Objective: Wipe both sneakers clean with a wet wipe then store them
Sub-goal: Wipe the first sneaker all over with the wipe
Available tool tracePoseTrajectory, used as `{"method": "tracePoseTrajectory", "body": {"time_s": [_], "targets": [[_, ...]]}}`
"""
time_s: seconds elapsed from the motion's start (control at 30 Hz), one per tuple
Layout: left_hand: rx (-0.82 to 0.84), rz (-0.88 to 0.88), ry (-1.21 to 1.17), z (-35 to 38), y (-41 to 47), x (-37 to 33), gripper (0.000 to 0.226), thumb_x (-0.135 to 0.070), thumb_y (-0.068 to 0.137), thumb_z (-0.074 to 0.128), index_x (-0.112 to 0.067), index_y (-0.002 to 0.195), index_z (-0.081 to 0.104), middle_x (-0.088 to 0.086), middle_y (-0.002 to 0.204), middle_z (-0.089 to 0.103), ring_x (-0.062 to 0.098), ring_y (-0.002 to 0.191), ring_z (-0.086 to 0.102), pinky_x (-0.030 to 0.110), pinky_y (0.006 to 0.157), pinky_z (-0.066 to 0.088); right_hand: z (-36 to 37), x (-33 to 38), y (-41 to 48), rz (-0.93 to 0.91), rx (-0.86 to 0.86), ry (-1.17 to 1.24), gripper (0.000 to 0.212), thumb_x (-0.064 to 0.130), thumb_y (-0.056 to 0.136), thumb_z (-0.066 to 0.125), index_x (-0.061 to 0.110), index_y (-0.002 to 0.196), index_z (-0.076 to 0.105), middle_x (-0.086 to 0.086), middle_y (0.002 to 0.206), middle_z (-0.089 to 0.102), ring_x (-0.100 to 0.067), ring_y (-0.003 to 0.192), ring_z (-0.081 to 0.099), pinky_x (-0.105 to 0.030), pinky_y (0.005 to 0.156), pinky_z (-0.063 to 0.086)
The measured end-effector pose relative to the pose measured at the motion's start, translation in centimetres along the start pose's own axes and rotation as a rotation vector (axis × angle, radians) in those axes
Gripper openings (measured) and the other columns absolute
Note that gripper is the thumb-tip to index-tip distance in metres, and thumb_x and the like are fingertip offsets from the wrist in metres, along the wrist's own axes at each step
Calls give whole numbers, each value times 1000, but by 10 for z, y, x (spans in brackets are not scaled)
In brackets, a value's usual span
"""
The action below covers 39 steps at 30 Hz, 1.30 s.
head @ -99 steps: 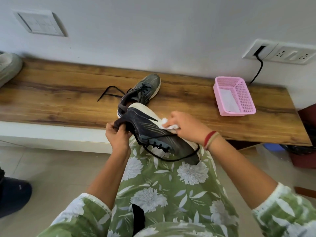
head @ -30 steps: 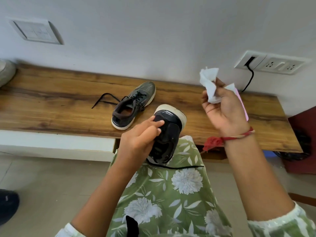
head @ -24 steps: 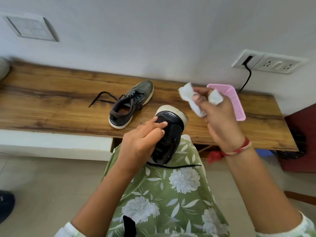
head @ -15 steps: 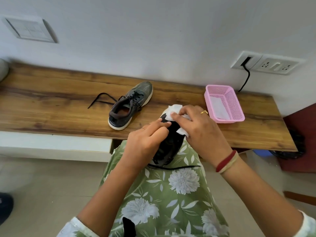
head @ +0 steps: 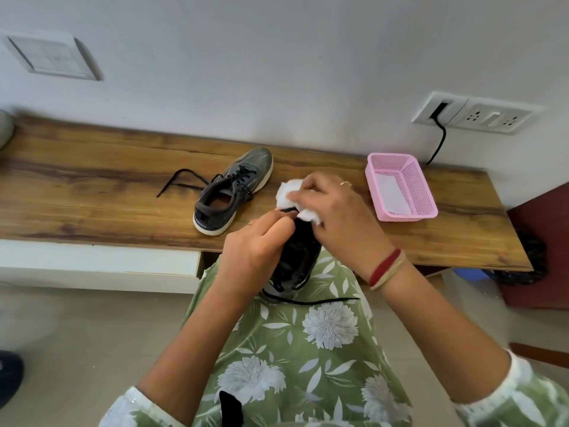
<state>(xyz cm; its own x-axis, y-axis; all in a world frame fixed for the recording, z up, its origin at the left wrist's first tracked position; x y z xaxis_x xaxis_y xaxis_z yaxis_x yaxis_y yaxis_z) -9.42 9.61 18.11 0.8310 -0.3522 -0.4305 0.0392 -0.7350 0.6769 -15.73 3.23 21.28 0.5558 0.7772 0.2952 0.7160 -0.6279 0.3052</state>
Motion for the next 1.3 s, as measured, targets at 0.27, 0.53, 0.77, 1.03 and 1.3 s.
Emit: {"method": "tracePoseTrajectory", "body": {"time_s": [0.27, 0.53, 0.77, 1.03, 1.3], "targets": [[-1, -31, -36, -1, 3, 8, 12, -1, 89, 44, -12, 91, 48, 9, 92, 70, 25, 86, 69, 35, 48, 54, 10, -15, -46, -3, 41, -160, 43, -8, 74, 46, 2, 112, 65, -10, 95, 62, -26, 81, 57, -36, 66, 54], [12, 33, -27, 8, 2, -9, 21, 4, 83, 52, -15, 89, 43, 9, 92, 69, 27, 77, 68, 35, 45, 51, -10, -19, 8, 125, 81, 118, 40, -10, 76, 55, 11, 107, 69, -6, 106, 59, -22, 97, 56, -32, 86, 46], [14, -64, -2, 13, -5, -4, 17, -3, 83, 53, -16, 90, 45, 6, 92, 70, 27, 75, 67, 36, 45, 50, 13, -10, -19, 10, 228, -120, 39, -9, 76, 63, 13, 107, 66, -5, 101, 57, -26, 87, 56, -40, 69, 53], [-65, 82, -10, 16, -2, -44, 14, 3, 83, 60, -10, 79, 60, 5, 88, 71, 16, 90, 59, 21, 76, 44, -29, -65, -15, 340, 403, 81, 22, 2, 81, 62, 16, 93, 74, -1, 92, 66, -12, 80, 58, -13, 69, 41], [5, 141, -23, 38, -5, -65, 12, 2, 82, 67, -10, 77, 66, 5, 87, 71, 23, 83, 69, 29, 69, 54, 31, -35, 22, 100, 779, -19, 15, 12, 82, 64, 21, 88, 74, 3, 95, 71, -14, 93, 62, -30, 80, 47]]}}
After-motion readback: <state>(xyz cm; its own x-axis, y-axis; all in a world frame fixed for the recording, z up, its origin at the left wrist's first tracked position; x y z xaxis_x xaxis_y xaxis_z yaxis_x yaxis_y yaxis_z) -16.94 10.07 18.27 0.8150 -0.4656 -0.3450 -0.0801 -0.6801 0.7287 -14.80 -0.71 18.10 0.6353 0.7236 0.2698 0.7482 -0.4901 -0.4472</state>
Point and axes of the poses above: each hand's wrist, its own y-axis towards the middle knuckle, its own z-axis out of the palm, x = y × z, the point moved 10 cm from there along y, towards the middle knuckle
